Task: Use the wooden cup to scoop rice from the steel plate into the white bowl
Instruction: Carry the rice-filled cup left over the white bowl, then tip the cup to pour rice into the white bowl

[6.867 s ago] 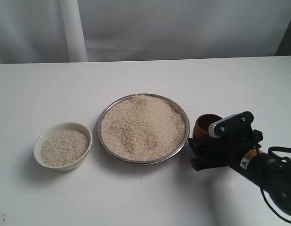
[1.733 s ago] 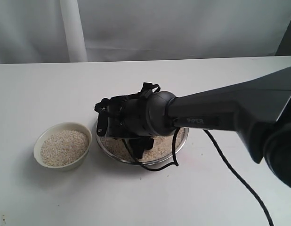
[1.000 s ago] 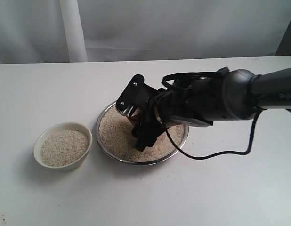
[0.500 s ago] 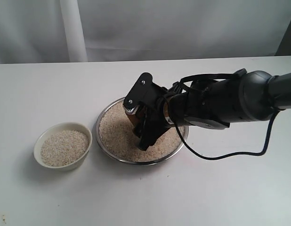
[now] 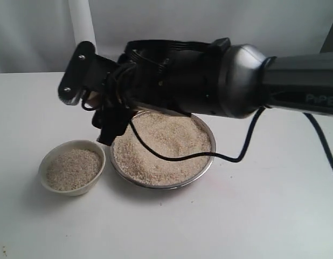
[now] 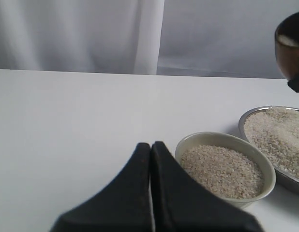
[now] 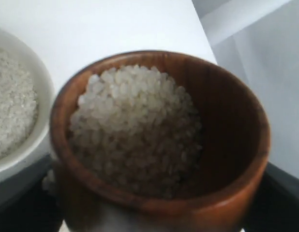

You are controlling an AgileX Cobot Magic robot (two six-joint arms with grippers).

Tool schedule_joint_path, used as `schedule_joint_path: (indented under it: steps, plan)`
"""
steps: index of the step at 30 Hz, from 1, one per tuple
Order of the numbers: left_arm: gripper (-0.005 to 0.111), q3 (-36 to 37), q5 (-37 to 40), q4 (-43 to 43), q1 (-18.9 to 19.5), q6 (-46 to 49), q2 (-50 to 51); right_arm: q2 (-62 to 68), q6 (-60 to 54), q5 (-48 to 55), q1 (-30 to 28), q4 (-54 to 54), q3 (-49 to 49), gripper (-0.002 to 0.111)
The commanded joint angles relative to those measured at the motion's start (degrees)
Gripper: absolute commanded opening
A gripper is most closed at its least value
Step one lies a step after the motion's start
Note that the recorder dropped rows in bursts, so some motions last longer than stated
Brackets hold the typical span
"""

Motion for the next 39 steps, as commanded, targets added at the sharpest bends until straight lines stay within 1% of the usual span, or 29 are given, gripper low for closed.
schedule_joint_path:
  steps: [1,6,9,12,19,26,34,39]
  plan:
    - [0.000,-0.2,-0.2,-0.3,-0.2,-0.3,-0.2,4.2,-4.9,6.6,3.1,-1.1,-7.5,0.000]
    - [0.000,-0.2,-0.2,-0.3,-0.2,-0.3,-0.2,10.4,-10.0,14.3,6.8,-5.8,-14.7,0.000]
    - [0.000,-0.2,-0.2,-0.3,-0.2,-0.3,-0.2,13.3,-12.0,17.2,8.3,-9.2,-16.9,0.000]
    - [0.000,-0.2,-0.2,-0.3,-0.2,-0.3,-0.2,15.0,-12.3,18.3,9.5,-14.3,-17.0,0.000]
    - [0.000,-0.2,-0.2,-0.3,-0.2,-0.3,-0.2,18.0,-13.1,19.5,11.1,-21.1,-17.0,0.000]
    - [0.000,-0.2,-0.2,-0.3,-0.2,-0.3,-0.2,20.8,-13.2,23.6,12.0,-30.9,-17.0,0.000]
    - [0.000,-0.2,-0.2,-0.3,-0.2,-0.3,-0.2,22.7,-13.2,24.3,13.5,-36.5,-17.0,0.000]
    - [0.000,-0.2,-0.2,-0.3,-0.2,-0.4,-0.2,23.7,-16.4,24.8,14.0,-38.2,-17.0,0.000]
